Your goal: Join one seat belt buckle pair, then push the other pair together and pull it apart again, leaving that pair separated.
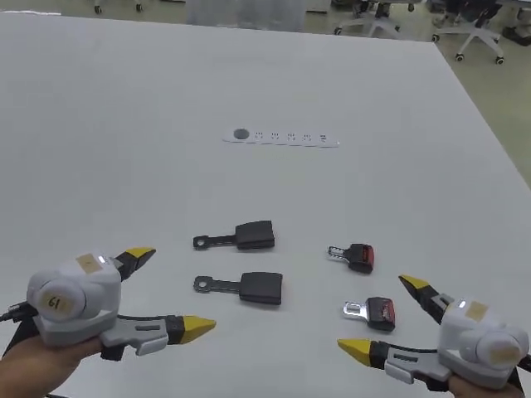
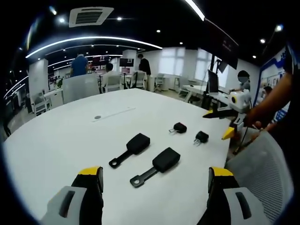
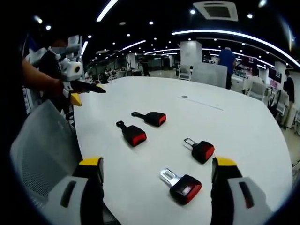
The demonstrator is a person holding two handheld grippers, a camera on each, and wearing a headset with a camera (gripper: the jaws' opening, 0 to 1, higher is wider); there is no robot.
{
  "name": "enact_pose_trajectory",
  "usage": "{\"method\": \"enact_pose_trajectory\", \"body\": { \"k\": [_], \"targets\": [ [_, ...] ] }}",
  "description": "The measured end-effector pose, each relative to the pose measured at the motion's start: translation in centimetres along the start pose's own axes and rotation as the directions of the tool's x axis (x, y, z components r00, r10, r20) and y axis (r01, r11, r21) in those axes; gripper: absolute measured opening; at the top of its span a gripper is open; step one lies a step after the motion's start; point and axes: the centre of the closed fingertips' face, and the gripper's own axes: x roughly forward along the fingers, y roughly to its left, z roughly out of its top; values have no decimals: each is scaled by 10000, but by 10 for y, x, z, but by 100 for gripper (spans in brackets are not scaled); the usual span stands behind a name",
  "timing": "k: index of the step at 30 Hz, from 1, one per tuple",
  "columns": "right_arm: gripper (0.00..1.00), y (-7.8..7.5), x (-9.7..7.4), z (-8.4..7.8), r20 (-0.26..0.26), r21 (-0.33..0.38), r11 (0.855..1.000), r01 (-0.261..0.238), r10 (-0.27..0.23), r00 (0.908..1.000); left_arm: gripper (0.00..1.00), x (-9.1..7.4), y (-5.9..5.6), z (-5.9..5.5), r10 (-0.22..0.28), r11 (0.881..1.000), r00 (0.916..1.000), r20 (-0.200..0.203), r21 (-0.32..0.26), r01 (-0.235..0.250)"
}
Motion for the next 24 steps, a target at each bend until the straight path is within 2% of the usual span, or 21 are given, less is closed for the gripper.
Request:
{"method": "enact_pose_trajectory", "body": {
  "k": [2, 9, 14, 16, 21, 24],
  "targets": [
    [97, -3, 0, -1, -60, -47, 10000, -38, 38, 10000, 93, 4, -1, -3, -108, 9996, 9997, -229, 247, 113],
    [94, -13, 2, -4, -297, -82, 9999, -121, 118, 9995, 92, 17, 1, -5, -447, 9979, 9982, -401, 452, 465],
    [93, -18, 3, -10, -550, -208, 9991, -360, 348, 9979, 89, 25, 0, -4, -656, 9952, 9963, -559, 689, 694],
    [92, -17, 4, -17, -973, -535, 9967, -618, 564, 9937, 88, 28, -2, -4, -763, 9928, 9951, -636, 876, 817],
    [89, -20, 5, -23, -1255, -701, 9928, -968, 875, 9882, 87, 36, -4, -8, -1004, 9864, 9898, -1015, 1198, 1123],
    [89, -26, 5, -26, -1368, -724, 9915, -1080, 974, 9858, 86, 42, -1, -9, -1152, 9843, 9870, -1122, 1207, 1286]
  ]
}}
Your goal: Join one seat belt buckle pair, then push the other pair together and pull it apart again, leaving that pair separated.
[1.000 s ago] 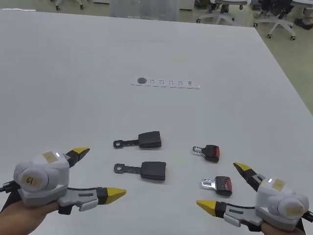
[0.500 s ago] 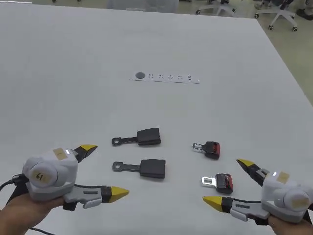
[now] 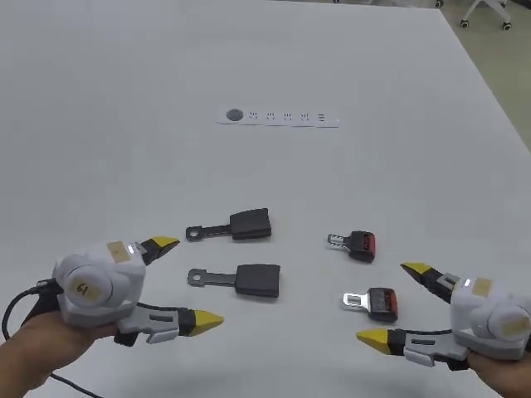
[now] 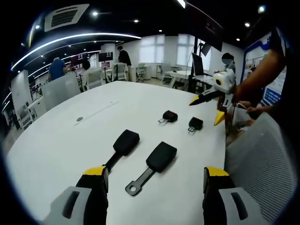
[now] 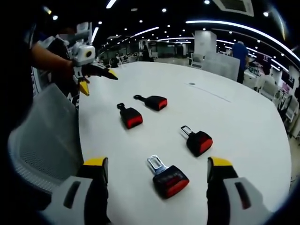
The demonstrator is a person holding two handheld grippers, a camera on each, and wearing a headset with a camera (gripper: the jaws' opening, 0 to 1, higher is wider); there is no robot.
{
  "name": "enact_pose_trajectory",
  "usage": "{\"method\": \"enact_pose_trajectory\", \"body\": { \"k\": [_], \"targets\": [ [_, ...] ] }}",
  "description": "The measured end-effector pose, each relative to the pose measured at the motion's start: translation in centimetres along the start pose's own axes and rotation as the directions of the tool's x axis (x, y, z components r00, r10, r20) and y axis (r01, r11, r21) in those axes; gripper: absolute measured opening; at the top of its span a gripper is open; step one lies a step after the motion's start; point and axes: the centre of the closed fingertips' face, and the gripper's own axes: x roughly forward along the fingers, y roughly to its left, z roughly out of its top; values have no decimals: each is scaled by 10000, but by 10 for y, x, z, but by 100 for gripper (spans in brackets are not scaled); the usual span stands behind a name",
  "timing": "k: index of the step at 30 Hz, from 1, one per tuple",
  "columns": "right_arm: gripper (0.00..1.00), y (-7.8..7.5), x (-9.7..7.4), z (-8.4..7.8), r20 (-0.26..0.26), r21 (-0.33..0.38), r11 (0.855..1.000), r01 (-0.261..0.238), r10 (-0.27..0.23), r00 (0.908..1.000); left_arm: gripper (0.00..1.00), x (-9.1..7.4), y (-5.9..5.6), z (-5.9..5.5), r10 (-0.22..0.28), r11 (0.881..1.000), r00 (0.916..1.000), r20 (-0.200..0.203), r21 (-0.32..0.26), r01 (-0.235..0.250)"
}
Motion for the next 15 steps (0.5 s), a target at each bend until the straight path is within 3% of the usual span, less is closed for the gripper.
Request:
{"method": "enact_pose_trajectory", "body": {
  "k": [8, 15],
  "targets": [
    [87, -6, 3, -5, -298, -100, 9993, -348, 345, 9990, 84, 12, 1, 2, -211, 9997, 9997, -151, 154, 214],
    [85, -8, 7, -16, -727, -156, 9963, -850, 836, 9938, 82, 27, -2, -1, -649, 9967, 9962, -574, 458, 675]
  ]
}}
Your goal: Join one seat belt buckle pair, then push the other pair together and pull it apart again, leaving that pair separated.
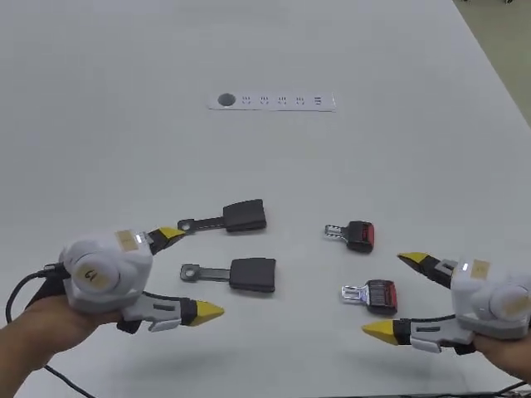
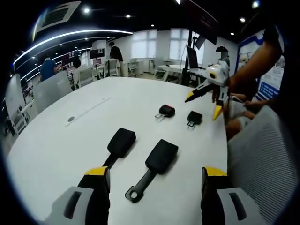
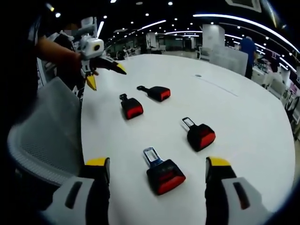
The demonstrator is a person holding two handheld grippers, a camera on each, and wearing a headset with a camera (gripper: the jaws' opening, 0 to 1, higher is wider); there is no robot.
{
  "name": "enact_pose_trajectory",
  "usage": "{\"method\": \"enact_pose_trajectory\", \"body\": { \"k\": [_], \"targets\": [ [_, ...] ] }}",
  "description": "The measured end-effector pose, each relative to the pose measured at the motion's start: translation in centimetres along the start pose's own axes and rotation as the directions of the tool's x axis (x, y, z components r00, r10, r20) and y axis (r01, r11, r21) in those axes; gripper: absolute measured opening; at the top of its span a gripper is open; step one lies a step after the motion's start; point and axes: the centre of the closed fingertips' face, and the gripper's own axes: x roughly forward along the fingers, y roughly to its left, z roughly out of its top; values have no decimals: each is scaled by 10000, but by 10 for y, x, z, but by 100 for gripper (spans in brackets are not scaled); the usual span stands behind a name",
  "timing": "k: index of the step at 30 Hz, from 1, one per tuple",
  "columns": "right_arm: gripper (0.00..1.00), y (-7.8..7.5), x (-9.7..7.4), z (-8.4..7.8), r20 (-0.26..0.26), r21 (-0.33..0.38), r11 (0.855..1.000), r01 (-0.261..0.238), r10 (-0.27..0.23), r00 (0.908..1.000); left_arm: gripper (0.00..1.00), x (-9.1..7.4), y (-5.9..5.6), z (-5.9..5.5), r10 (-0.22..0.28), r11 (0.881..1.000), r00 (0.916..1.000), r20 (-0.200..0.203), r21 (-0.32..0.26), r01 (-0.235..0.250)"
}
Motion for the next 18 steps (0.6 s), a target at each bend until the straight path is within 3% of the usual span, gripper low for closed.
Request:
{"method": "enact_pose_trajectory", "body": {
  "k": [10, 11, 18],
  "targets": [
    [81, -3, 4, -12, -617, -282, 9968, -754, 735, 9954, 78, 22, 0, -6, -583, 9970, 9972, -465, 491, 606],
    [80, -3, 5, -14, -704, -241, 9955, -911, 892, 9935, 78, 26, -1, -9, -715, 9946, 9953, -652, 700, 761],
    [76, -5, 7, -22, -1092, -416, 9899, -1357, 1305, 9854, 76, 44, 0, -11, -1032, 9891, 9903, -930, 956, 1121]
  ]
}}
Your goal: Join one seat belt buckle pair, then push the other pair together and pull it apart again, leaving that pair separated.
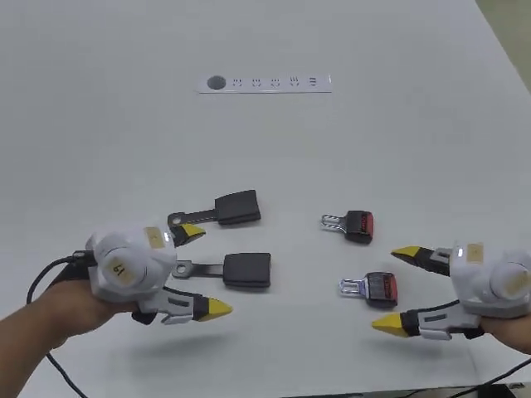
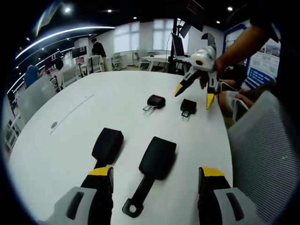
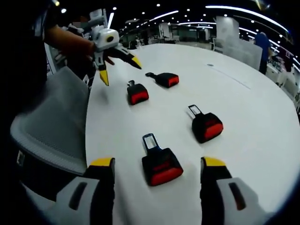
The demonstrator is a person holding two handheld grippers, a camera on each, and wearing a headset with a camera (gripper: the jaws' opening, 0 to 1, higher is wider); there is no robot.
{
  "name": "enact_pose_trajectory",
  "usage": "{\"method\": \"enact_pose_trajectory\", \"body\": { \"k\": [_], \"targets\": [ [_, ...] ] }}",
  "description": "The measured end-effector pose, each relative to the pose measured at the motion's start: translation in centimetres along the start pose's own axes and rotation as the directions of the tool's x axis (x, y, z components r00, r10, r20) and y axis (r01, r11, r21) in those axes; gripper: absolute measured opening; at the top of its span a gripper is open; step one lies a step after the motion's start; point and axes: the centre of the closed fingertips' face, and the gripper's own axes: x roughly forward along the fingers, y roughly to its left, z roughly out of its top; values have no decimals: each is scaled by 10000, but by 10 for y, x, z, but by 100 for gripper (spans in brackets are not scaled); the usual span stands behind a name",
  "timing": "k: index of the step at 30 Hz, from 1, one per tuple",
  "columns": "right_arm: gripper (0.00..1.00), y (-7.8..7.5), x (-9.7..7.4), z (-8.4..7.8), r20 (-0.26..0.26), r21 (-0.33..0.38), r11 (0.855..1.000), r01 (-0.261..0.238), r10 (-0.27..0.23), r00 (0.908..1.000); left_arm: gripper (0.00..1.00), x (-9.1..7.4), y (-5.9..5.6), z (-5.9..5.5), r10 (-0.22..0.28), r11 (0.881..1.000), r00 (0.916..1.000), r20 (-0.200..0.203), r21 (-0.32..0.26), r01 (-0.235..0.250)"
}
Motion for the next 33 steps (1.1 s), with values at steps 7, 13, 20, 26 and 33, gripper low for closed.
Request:
{"method": "enact_pose_trajectory", "body": {
  "k": [7, 13, 20, 26, 33],
  "targets": [
    [68, 1, 3, -8, -280, -23, 9989, -470, 470, 9985, 71, 19, 0, -4, -372, 9982, 9985, -399, 445, 390],
    [63, 6, 6, -12, -537, -284, 9962, -821, 805, 9953, 70, 36, -3, -14, -698, 9954, 9938, -865, 589, 751],
    [59, 10, 6, -18, -733, -542, 9922, -1121, 1080, 9914, 64, 50, -5, -17, -986, 9890, 9887, -1127, 988, 1099],
    [53, 7, 5, -15, -579, -571, 9921, -1115, 1082, 9924, 61, 56, -5, -17, -1088, 9831, 9862, -1251, 1337, 1254],
    [47, 6, 4, -16, -533, -659, 9900, -1251, 1217, 9911, 56, 55, -4, -19, -1320, 9718, 9822, -1339, 1779, 1548]
  ]
}}
